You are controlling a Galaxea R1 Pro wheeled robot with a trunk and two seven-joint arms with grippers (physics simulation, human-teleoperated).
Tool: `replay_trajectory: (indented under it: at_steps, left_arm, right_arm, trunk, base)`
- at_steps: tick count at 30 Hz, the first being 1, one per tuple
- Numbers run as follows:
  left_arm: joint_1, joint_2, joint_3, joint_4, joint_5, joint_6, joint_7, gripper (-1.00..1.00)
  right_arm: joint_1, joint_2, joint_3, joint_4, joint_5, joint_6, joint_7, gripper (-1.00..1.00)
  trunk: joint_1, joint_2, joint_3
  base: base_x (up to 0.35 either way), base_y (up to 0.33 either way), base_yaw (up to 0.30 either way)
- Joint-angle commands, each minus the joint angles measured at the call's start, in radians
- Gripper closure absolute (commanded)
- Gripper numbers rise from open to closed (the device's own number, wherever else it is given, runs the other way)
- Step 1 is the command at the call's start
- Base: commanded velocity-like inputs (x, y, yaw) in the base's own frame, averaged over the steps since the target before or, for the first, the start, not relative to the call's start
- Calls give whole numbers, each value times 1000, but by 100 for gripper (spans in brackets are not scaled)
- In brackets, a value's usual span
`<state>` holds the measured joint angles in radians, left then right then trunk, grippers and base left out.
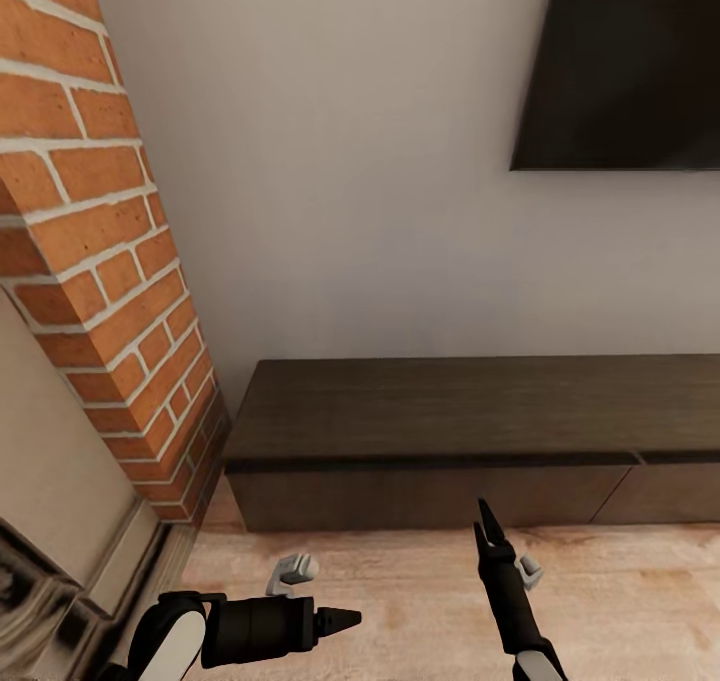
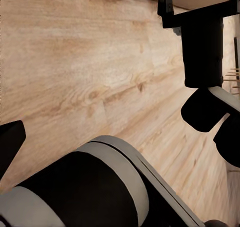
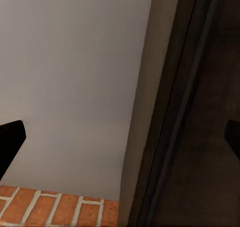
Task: Place each of the two pumpkins and all three candles from the living room inside a cabinet in the living room (use any cabinet), then make sure every cabinet is closed, and position the cauldron so it is next to a table in the living room.
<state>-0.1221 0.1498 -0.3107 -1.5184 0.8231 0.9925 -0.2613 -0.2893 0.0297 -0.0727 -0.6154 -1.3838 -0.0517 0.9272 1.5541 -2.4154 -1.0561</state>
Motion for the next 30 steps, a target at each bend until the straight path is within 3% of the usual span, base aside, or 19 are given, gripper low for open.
replay_trajectory:
  at_steps: [1,12,23,30]
  left_arm:
    - [-1,1,-1,0,-7,2,-8,-100]
    - [-1,1,-1,0,-7,2,-8,-100]
    - [-1,1,-2,0,-7,1,-8,-100]
    - [-1,1,-1,-1,-7,1,-9,-100]
  right_arm:
    - [-1,0,-1,0,0,3,15,-100]
    - [-1,1,-1,0,1,9,28,-100]
    - [-1,1,-1,0,3,9,28,-100]
    - [-1,1,-1,0,3,9,28,-100]
  trunk:
    - [4,-8,-4]
    - [46,-85,-39]
    - [51,-87,-81]
    - [51,-87,-81]
  base:
    - [0,0,0]
    - [0,0,0]
    - [0,0,0]
    - [0,0,0]
